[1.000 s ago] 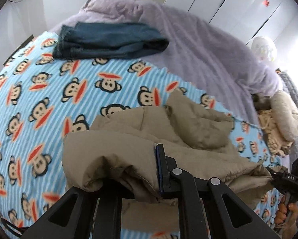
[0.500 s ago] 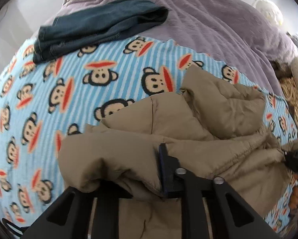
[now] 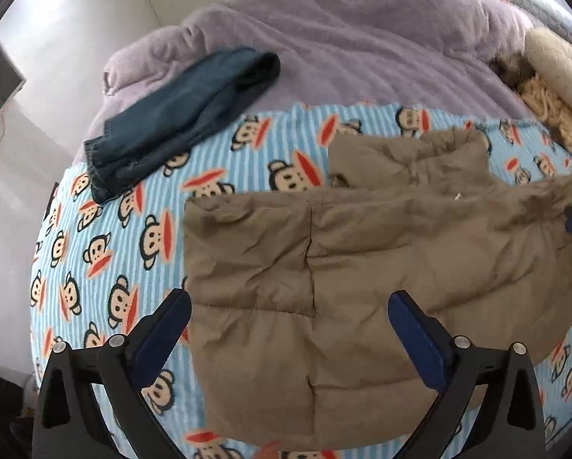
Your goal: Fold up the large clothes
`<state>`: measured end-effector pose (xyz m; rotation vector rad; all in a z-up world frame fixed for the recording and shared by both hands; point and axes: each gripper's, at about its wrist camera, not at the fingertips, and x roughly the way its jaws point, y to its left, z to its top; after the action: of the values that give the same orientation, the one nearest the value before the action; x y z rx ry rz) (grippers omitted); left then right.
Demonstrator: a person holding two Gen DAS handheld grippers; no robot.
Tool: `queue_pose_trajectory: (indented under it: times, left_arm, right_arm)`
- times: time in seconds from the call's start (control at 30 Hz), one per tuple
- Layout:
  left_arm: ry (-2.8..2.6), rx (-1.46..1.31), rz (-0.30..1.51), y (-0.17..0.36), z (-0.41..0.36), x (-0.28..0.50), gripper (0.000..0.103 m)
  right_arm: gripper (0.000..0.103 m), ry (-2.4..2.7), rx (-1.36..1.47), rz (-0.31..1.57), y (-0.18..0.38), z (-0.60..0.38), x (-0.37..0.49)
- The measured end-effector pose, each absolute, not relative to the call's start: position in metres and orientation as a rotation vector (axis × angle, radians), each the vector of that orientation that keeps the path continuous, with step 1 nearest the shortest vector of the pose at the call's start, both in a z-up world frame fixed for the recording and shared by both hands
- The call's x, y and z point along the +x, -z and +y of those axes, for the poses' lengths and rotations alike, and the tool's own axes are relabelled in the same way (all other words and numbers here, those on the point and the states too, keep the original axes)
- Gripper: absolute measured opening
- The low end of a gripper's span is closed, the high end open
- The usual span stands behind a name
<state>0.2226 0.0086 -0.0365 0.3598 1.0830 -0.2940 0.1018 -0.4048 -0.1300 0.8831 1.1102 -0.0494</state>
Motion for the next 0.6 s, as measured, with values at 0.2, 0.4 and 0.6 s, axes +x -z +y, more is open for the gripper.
queue_pose_trajectory:
  times: [0.2,0.4,0.6]
  left_arm:
    - [0.271,0.318,1.107,0.058,0.012,0.255,0.059]
    - [0.184,0.238,1.149,0.131,0.013,0.310,0.050]
    - [0.183,0.220,1.098,0.163,0.008,0.329,0.051]
  right_arm:
    - [0.033,0.084,0.739,1.110,0.128,-0.408,0.114]
    - [0.027,0.125,0.694,1.177,0.169,-0.408,0.161]
    - [0.022,0.184,0.686,1.169,0.212,-0.406,0.193]
